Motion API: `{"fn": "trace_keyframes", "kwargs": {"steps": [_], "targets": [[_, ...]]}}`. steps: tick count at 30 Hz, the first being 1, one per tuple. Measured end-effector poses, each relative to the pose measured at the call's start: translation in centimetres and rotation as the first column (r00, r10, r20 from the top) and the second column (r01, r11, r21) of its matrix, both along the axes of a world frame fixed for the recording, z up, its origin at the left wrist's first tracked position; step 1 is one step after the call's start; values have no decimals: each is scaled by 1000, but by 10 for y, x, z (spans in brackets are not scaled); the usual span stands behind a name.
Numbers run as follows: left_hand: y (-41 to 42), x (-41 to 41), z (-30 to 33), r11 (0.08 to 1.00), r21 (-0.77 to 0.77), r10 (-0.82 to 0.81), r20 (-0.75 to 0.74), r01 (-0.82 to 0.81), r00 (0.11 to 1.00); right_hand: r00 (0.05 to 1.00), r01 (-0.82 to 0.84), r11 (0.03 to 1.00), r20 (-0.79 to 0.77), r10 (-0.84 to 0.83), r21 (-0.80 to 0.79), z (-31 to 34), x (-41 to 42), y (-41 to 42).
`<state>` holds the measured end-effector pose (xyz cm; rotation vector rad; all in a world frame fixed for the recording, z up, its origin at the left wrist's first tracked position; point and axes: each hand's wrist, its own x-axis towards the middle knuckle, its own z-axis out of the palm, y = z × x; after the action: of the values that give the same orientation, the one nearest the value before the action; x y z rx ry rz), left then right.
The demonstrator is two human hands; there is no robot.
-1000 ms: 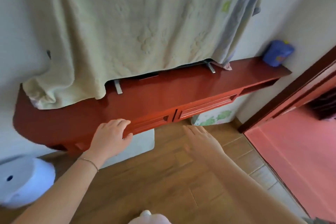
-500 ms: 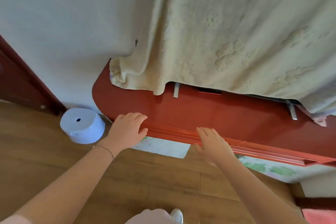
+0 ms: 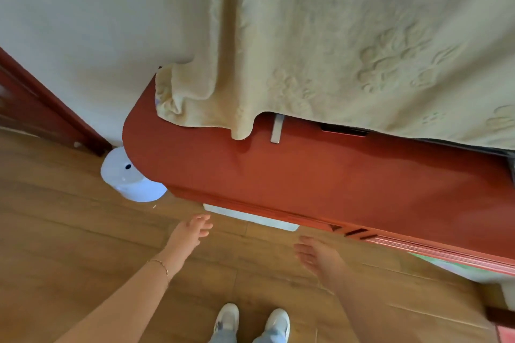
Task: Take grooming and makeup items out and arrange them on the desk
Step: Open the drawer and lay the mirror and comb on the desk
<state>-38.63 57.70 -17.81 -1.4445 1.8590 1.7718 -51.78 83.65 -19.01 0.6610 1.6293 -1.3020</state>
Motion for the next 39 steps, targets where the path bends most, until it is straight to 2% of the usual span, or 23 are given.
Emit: {"fn": "trace_keyframes", "kwargs": {"steps": [2, 5, 7, 10, 12, 16, 29, 39], "targets": [[-7, -6, -25, 943, 234, 235, 33, -236, 971, 967, 246, 966, 89, -240, -75, -22, -7, 1], [-13, -21, -54, 826, 425, 410, -1, -371, 912, 846, 524, 843, 184, -500, -119, -52, -24, -4], [-12, -34, -69, 708, 513, 561, 7, -485, 828, 778, 624, 771, 195, -597, -129, -66, -33, -11], [-7, -56, -80, 472, 655, 751, 52, -590, 658, 731, 682, 709, 176, -659, -178, -75, -39, -20], [-4, -68, -80, 406, 696, 800, 42, -592, 598, 699, 714, 665, 189, -689, -219, -80, -37, -24], [0, -72, -76, 359, 710, 834, 48, -606, 549, 682, 729, 639, 179, -710, -245, -79, -30, -23], [27, 16, -69, 347, 682, 817, 117, -644, 565, 696, 718, 668, 191, -692, -194, -72, 49, 8], [49, 82, -67, 291, 652, 821, 206, -700, 533, 682, 731, 650, 235, -693, -208, -60, 118, 36]]}}
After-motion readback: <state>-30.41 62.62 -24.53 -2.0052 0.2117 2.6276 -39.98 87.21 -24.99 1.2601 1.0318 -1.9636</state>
